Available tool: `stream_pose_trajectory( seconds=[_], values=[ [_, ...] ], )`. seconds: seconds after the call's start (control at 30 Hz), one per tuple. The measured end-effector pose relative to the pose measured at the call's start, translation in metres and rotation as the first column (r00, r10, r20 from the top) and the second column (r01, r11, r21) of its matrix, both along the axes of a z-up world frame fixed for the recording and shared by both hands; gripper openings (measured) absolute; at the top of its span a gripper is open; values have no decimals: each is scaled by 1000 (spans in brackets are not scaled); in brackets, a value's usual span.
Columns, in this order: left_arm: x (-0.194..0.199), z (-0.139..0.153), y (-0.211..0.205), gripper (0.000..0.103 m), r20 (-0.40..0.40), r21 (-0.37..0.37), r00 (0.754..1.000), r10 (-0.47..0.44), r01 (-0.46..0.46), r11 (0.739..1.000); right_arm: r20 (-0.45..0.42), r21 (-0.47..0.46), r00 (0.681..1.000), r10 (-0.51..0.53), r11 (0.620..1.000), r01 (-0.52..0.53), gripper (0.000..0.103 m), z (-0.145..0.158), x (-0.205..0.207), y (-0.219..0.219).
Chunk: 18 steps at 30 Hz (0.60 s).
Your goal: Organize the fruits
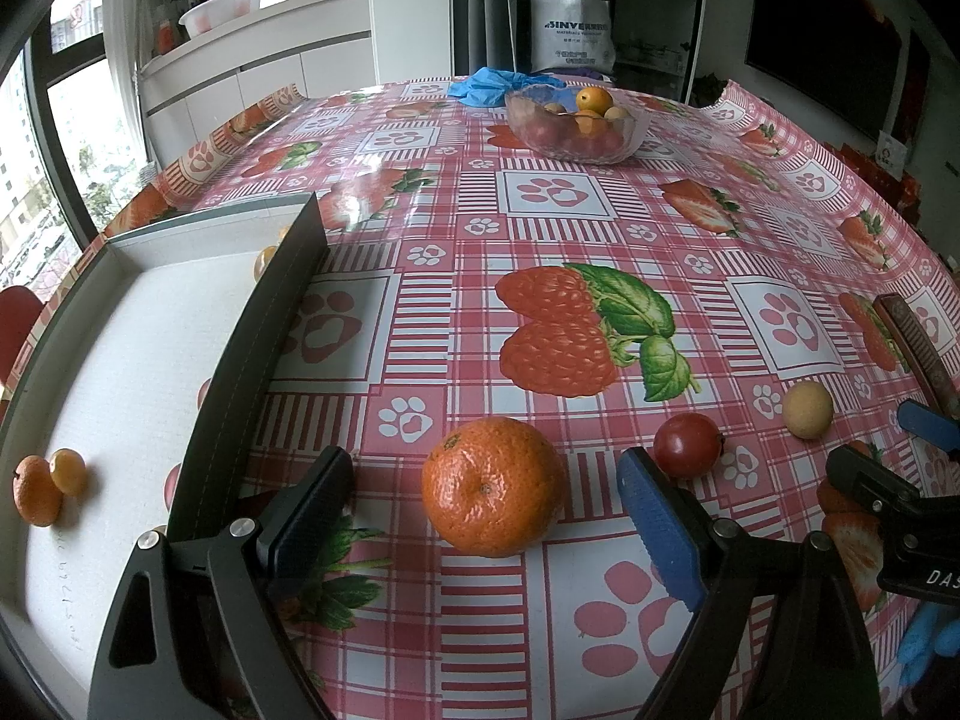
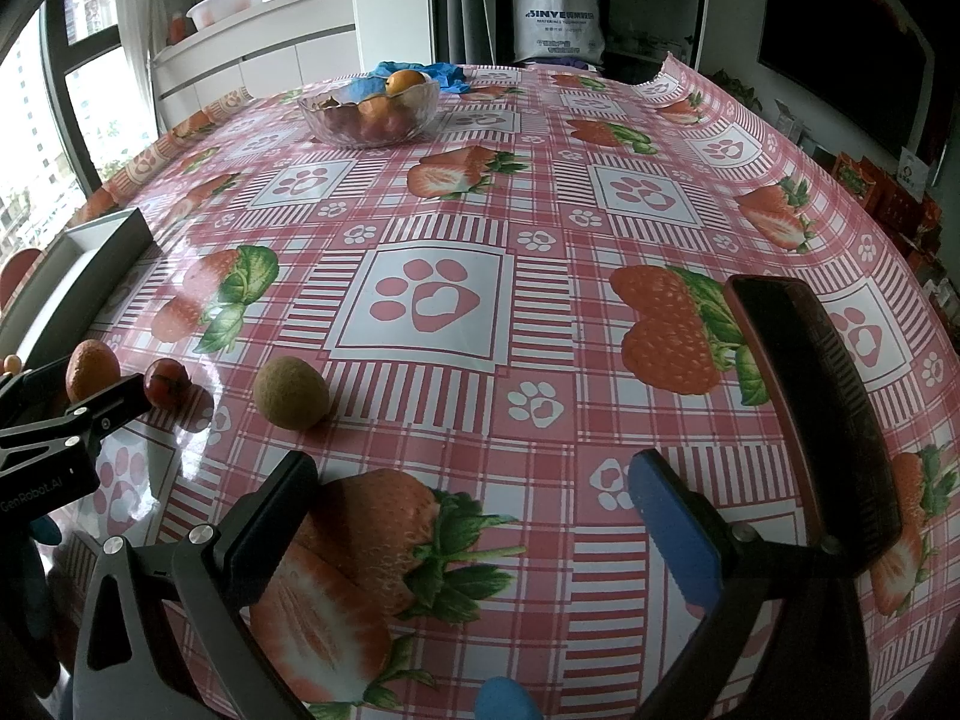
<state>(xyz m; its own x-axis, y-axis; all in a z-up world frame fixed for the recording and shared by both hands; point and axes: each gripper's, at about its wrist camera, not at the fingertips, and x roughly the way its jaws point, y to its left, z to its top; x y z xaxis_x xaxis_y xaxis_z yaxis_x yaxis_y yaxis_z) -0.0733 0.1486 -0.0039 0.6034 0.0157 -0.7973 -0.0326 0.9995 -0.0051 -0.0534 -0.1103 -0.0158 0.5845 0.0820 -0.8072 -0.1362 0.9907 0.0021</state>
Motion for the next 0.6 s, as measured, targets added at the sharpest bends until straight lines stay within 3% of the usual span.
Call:
stream_pose_trajectory(
  seconds=[0.23, 0.4, 0.6],
  values=[
    [0, 0, 1, 91, 0, 0, 1000, 0, 0, 1000, -6, -7, 1000, 4, 1000, -4, 103, -1, 1, -1],
    [0, 0, 1, 91, 0, 0, 1000, 0, 0, 1000, -71, -8, 997, 25, 1000, -26, 103, 1, -3, -2],
    [1, 0, 0, 91, 0, 0, 1000, 0, 0, 1000, -87, -24, 993, 77, 997, -79, 103, 1, -18, 18]
  ],
)
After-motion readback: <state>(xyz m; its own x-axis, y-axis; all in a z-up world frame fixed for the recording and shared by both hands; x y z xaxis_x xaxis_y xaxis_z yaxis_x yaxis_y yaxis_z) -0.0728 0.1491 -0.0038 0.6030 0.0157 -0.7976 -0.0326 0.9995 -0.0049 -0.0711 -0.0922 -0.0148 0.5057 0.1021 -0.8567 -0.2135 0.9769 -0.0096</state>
